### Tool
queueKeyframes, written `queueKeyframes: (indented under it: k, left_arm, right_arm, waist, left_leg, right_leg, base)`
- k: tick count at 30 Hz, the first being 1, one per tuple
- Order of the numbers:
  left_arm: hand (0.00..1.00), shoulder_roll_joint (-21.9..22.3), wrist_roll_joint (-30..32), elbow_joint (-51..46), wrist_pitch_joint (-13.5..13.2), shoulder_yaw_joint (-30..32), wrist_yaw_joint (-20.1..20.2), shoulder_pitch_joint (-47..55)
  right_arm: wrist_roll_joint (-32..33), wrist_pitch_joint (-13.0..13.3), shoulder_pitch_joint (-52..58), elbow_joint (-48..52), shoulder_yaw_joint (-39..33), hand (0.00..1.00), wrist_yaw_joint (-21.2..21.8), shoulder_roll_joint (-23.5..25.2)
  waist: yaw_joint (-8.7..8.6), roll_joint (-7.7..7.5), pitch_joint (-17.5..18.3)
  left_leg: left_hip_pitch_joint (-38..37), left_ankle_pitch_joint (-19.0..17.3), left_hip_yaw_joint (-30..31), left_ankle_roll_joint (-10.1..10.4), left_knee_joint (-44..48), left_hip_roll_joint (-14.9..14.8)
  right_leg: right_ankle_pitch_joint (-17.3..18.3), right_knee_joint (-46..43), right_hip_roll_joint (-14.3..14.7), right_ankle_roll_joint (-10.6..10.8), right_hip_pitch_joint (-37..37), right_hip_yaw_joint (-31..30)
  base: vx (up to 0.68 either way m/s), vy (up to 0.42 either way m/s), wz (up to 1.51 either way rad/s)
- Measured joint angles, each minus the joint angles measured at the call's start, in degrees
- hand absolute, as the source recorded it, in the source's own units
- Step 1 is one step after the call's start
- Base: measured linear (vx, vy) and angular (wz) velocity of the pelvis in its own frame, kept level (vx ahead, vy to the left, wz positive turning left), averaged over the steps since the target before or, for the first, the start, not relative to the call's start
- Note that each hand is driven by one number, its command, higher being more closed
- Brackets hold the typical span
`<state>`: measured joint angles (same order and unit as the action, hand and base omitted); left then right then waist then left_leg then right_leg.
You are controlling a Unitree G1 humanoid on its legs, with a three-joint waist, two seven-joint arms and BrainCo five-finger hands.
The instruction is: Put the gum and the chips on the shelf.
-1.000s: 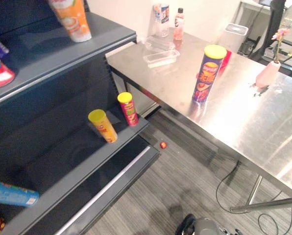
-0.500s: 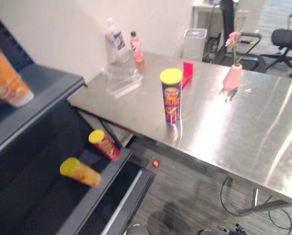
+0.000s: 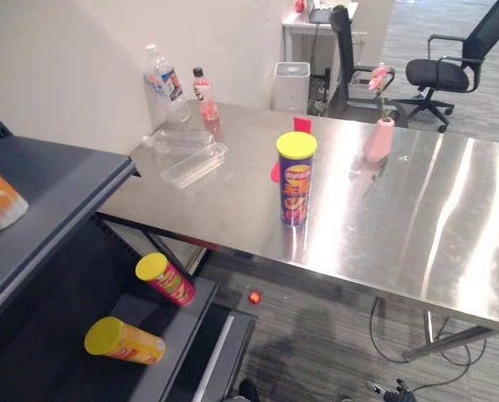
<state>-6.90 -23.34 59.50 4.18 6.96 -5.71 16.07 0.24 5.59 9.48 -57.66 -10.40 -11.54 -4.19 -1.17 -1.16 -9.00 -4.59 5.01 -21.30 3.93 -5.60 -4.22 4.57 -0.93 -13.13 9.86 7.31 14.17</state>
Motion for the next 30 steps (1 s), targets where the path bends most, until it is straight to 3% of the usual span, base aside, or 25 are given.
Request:
queueKeyframes:
  k: [3, 9, 15, 18, 23, 27, 30]
  left_arm:
    - [0.00, 0.42, 2.03, 1.41, -0.06, -0.67, -0.18, -0.13]
    - [0.00, -0.24, 4.17, 2.19, -0.57, -1.43, 0.08, -0.11]
    - [0.00, -0.59, 4.55, 3.43, -1.18, -0.84, 1.13, -0.16]
    - [0.00, -0.91, 6.78, 3.32, -1.23, 1.01, 1.91, -0.13]
    - [0.00, -1.27, 8.94, 3.12, -1.27, 5.06, 3.58, 0.04]
    - [0.00, -1.11, 9.12, 3.10, -1.17, 5.70, 3.73, 0.38]
    - [0.00, -1.04, 9.12, 2.24, -1.14, 5.75, 3.65, 1.58]
  right_arm:
    - [2.70, 0.01, 0.99, -0.61, -0.38, 0.00, -0.80, -0.10]
    - [11.81, 0.22, 1.50, -3.82, -3.81, 0.00, -4.35, 0.83]
    - [21.28, 1.18, 1.27, -4.55, -14.30, 0.00, -9.35, 1.85]
    - [27.26, 1.50, 1.23, -4.50, -23.15, 0.00, -12.06, 0.44]
    - [34.29, 1.92, -0.55, -3.32, -42.63, 0.00, -16.45, -7.87]
    - [38.48, 3.32, -2.45, 1.10, -52.21, 0.00, -20.16, -14.64]
    - [38.49, 5.28, -5.58, 4.40, -53.42, 0.00, -22.41, -18.38]
  waist:
    - [-0.09, 0.63, 0.56]
    - [-0.12, 0.18, 1.19]
    - [0.07, -0.07, 2.36]
    - [0.02, -0.55, 2.75]
    - [-0.25, -1.60, 3.95]
    - [-0.47, -1.90, 4.30]
    - [-1.65, -2.25, 4.92]
  left_leg:
    - [-0.40, -0.32, -0.02, 0.44, -0.23, -0.61]
    - [-0.44, -0.92, -0.27, 0.74, -0.36, -0.48]
    - [-1.01, -1.29, -1.69, 0.79, -0.03, -0.46]
    - [-1.87, -1.73, -2.09, 0.88, -0.09, -0.39]
    - [-2.96, -3.08, -3.52, 1.37, -0.36, -0.04]
    - [-3.41, -3.66, -4.40, 1.28, -0.36, 0.52]
    - [-3.56, -4.35, -5.08, 1.38, -0.37, 0.70]
  right_leg:
    - [0.01, 0.01, 0.69, -0.11, 0.03, -0.60]
    - [-0.40, 0.79, 0.70, -0.44, 0.13, -0.98]
    - [-2.34, 2.51, 1.02, -0.43, 0.40, -2.22]
    - [-2.59, 3.17, 0.98, -0.48, 1.22, -2.34]
    - [-1.94, 3.84, 0.50, -1.57, 1.30, -3.55]
    - [-1.92, 3.85, -0.15, -1.62, 1.29, -3.89]
    - [-2.26, 2.39, -0.27, -1.04, 0.04, -4.67]
  base:
    - [-0.04, -0.036, -0.10]
    - [0.02, 0.016, -0.05]
    - [0.08, 0.008, -0.15]
    - [0.03, 0.007, -0.12]
    - [0.00, 0.027, -0.17]
    - [0.02, 0.044, -0.10]
    - [0.03, 0.039, -0.19]
